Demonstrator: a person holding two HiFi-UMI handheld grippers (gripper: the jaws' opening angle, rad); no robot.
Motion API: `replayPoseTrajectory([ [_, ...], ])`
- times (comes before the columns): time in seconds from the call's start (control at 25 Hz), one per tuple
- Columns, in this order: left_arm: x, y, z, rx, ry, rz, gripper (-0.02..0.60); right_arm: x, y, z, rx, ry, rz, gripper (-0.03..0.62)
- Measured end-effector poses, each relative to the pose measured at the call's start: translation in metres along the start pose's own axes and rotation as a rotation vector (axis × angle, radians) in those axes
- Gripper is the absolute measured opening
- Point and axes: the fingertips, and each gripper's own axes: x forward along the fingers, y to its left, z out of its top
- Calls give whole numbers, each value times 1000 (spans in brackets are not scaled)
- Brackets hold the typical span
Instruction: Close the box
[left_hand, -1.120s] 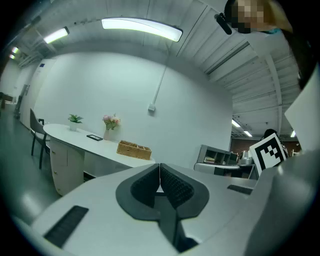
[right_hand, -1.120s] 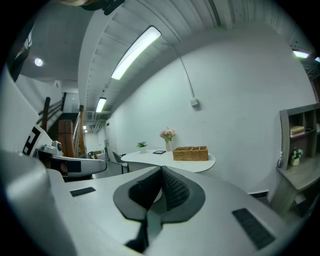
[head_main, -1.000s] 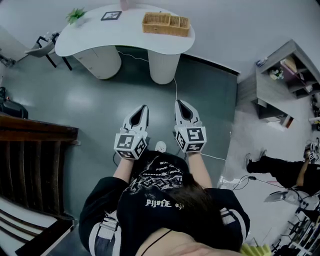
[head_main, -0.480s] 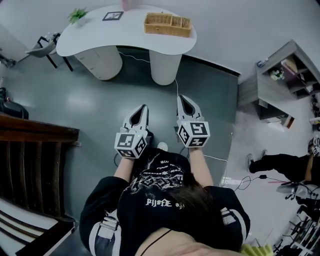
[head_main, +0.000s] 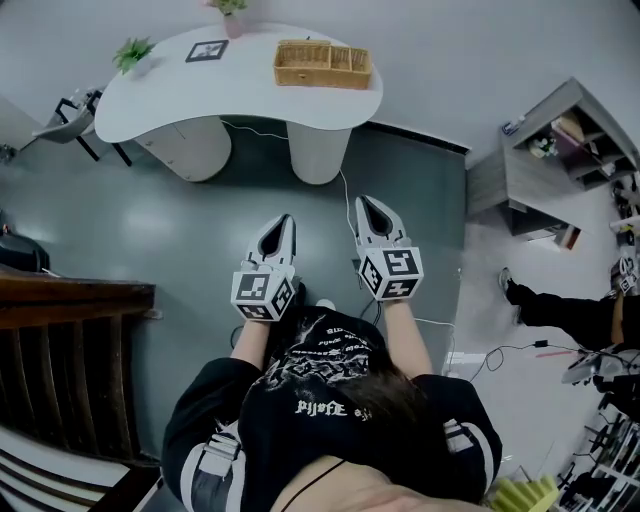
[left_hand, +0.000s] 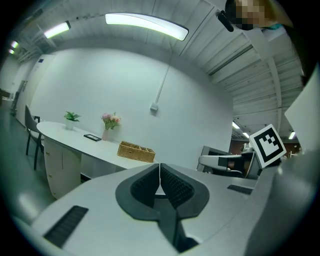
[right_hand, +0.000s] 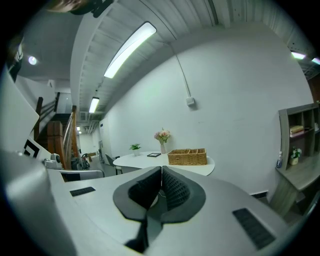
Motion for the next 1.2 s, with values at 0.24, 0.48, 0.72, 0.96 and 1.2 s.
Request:
replayPoseTrajectory([
  [0.24,38,30,13,19,18,-36,25,45,0,17,110,-12,24,26],
  [0.48,77,64,38,22,17,-76,25,92,1,32,164,-20,24,26],
  [0.72,103,98,59,39,29,-116,25,131,5,42,181,-31,-20,25],
  [0.96,125,128,68,50,39,-164,26,164,14,41,192,-37,-65,25],
  [1.2,133,146,74,41,38,-187,25,179,24,38,177,-27,-92,25],
])
